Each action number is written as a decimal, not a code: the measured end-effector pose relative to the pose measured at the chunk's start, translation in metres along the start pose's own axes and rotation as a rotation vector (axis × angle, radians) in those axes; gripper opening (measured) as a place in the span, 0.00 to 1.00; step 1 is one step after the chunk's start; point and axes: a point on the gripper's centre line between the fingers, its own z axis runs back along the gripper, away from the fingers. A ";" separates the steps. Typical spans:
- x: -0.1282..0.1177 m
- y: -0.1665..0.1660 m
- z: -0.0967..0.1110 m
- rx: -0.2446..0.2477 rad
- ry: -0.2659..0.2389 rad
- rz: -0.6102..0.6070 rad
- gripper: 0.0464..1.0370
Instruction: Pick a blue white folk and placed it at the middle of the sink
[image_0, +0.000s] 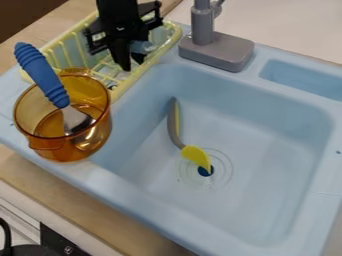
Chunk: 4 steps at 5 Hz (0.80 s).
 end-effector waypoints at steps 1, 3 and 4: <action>0.002 -0.001 0.017 -0.018 -0.020 0.022 0.19; -0.010 0.002 0.051 -0.075 -0.071 -0.024 0.19; -0.029 0.013 0.063 -0.110 -0.087 -0.098 0.19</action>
